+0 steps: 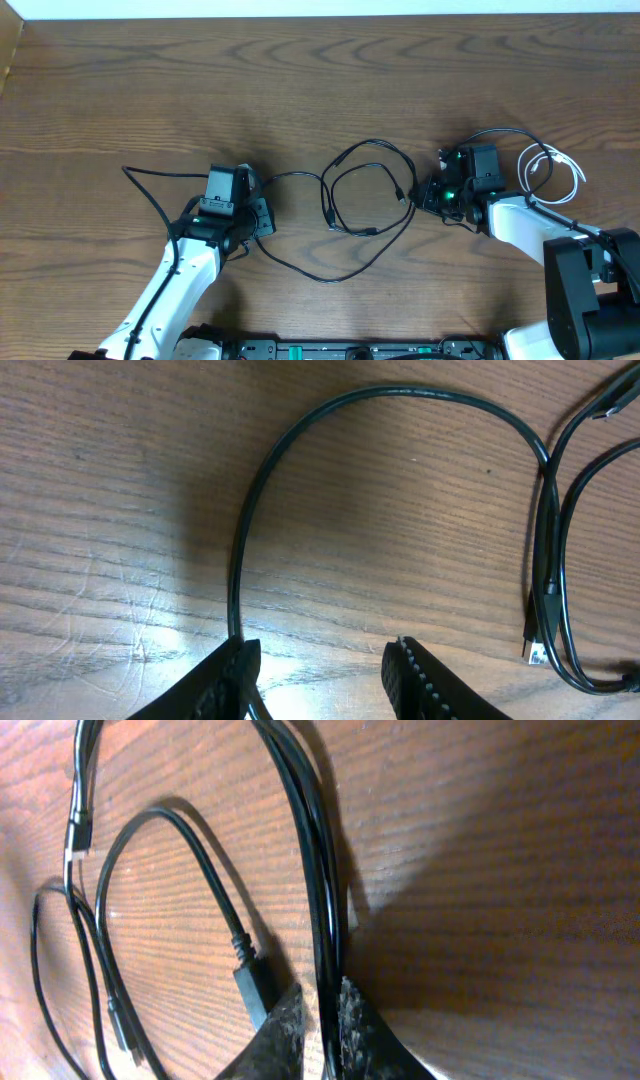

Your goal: Untangle cables

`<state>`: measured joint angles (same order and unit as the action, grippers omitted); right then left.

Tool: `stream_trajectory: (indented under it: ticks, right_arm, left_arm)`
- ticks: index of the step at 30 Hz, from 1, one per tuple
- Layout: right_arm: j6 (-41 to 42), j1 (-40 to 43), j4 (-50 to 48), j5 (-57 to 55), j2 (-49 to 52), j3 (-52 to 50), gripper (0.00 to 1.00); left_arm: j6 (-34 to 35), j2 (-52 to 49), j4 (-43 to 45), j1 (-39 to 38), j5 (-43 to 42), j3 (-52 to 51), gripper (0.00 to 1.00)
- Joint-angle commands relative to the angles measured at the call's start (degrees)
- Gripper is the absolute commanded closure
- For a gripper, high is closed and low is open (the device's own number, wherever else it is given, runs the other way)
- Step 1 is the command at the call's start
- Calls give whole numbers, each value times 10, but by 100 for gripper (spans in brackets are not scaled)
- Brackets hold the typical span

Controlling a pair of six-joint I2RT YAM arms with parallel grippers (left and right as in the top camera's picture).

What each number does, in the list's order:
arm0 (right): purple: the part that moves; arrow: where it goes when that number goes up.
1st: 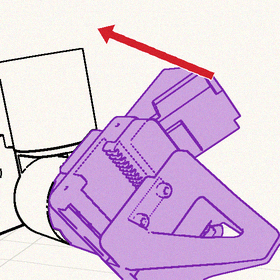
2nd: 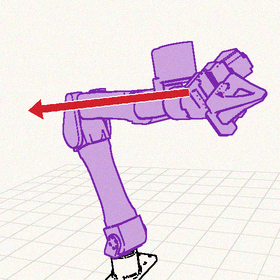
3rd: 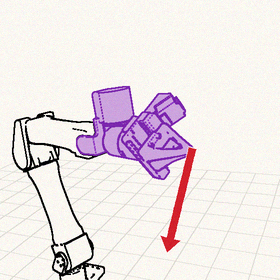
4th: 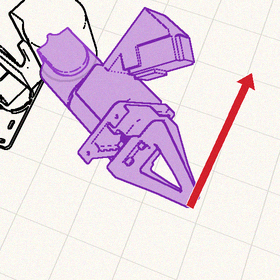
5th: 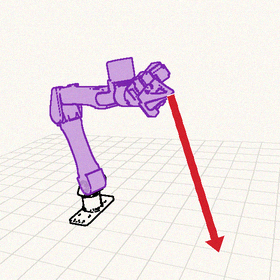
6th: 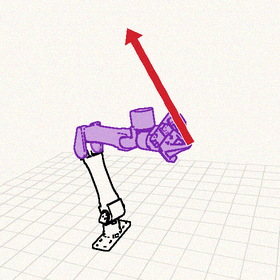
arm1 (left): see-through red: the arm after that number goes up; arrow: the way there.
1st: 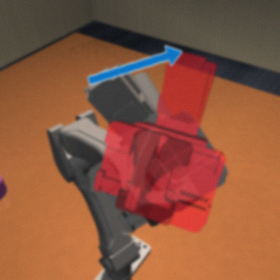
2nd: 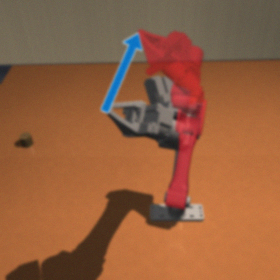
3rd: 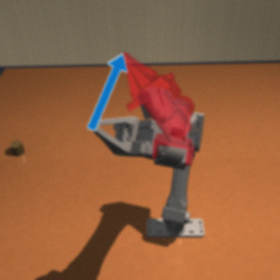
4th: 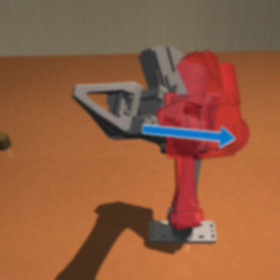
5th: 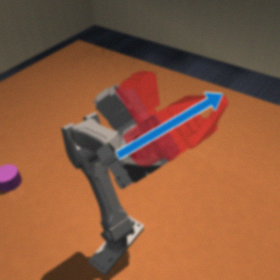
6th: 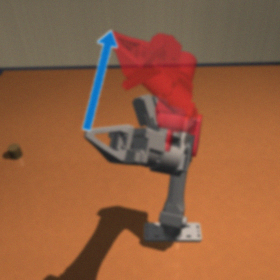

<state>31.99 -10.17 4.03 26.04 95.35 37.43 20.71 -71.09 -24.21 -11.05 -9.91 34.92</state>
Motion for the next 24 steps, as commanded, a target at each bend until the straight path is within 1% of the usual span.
stream_trajectory:
  ticks: [1, 2, 3, 9, 11, 19, 24]
  right_arm:
    - [-27, 14, 20, 7, 16, -8, 93]
    - [-41, 19, 20, 24, 16, -8, 98]
    - [-50, 23, 20, 39, 16, -8, 99]
    - [-56, 31, 19, 95, 16, -8, 99]
    - [-73, 31, 8, 130, 16, -8, 99]
    - [-178, 24, -106, 377, 16, -8, 99]
    - [-179, -5, -125, 376, 16, -8, 99]
  left_arm:
    - [-5, -4, -2, 0, 10, 1, 54]
    - [-5, -4, -2, 0, 10, 1, 54]
    - [-5, -4, -2, 0, 10, 1, 54]
    - [-5, -4, -2, 0, 10, 1, 54]
    - [-5, -4, -2, 0, 10, 1, 53]
    - [-5, -4, -2, 0, 10, 1, 53]
    - [-5, -4, -2, 0, 10, 1, 54]
